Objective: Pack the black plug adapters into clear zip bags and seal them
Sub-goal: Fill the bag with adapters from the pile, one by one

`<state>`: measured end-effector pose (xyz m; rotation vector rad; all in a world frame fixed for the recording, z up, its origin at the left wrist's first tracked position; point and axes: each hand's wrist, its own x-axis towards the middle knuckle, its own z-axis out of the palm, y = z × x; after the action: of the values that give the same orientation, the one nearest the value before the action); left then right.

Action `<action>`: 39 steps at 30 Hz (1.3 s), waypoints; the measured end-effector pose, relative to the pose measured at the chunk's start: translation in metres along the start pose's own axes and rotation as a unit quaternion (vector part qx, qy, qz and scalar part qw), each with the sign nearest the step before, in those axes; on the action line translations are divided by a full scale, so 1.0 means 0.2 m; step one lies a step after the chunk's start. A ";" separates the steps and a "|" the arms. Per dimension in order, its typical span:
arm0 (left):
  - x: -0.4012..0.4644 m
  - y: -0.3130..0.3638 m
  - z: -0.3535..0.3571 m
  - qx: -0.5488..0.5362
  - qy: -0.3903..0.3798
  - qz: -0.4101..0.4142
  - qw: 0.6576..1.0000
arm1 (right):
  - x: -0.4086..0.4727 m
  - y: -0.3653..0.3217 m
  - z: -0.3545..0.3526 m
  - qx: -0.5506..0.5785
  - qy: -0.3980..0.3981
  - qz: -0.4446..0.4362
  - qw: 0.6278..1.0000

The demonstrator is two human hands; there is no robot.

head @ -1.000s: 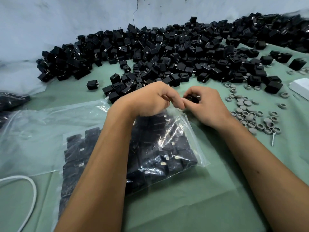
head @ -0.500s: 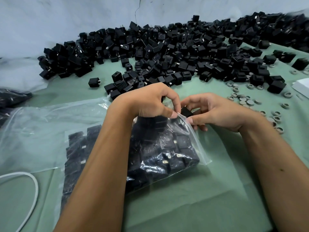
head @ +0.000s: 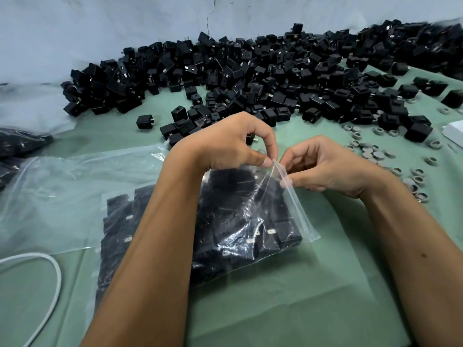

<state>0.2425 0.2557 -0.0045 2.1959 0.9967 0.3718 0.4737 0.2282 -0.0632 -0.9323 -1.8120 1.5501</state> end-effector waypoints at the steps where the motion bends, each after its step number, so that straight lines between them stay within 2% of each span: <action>1: 0.00 0.00 0.00 -0.002 -0.001 0.002 1.000 | 0.01 0.00 0.01 -0.005 -0.004 -0.003 1.000; 4: 0.00 -0.01 -0.01 -0.006 0.002 0.008 1.000 | 0.04 -0.01 0.09 -0.031 -0.007 -0.015 0.999; 8: 0.00 -0.01 -0.01 0.001 0.011 0.008 1.000 | 0.03 -0.02 0.08 -0.018 0.031 -0.019 0.999; 13: 0.00 0.00 -0.01 0.006 0.008 0.010 1.000 | 0.02 -0.03 0.10 -0.034 0.008 -0.032 0.999; 17: 0.00 0.00 -0.02 0.009 0.013 0.010 1.000 | 0.05 -0.03 0.15 -0.036 0.042 -0.052 0.997; 21: -0.02 0.00 -0.02 0.013 0.021 -0.018 1.000 | 0.06 -0.03 0.17 -0.047 0.084 -0.062 0.993; 24: -0.03 -0.03 -0.05 0.043 0.088 -0.089 0.991 | 0.07 -0.01 0.15 -0.062 0.100 -0.039 0.992; 26: -0.04 -0.08 -0.06 0.128 0.107 -0.180 0.969 | 0.07 0.00 0.11 -0.074 0.131 -0.013 0.989; 29: -0.04 -0.13 -0.05 0.201 0.041 -0.275 0.939 | 0.08 0.03 0.09 -0.054 0.219 0.004 0.974; 34: -0.02 -0.13 -0.01 0.205 0.060 -0.267 0.940 | 0.13 0.07 0.14 -0.134 0.294 -0.004 0.946; 39: -0.02 -0.10 -0.02 0.199 0.115 -0.217 0.949 | 0.16 0.08 0.13 -0.120 0.367 -0.027 0.922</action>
<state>0.2262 0.2648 -0.0155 2.2206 1.7728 0.2358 0.4359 0.2391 -0.0834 -1.3395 -1.4571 0.7726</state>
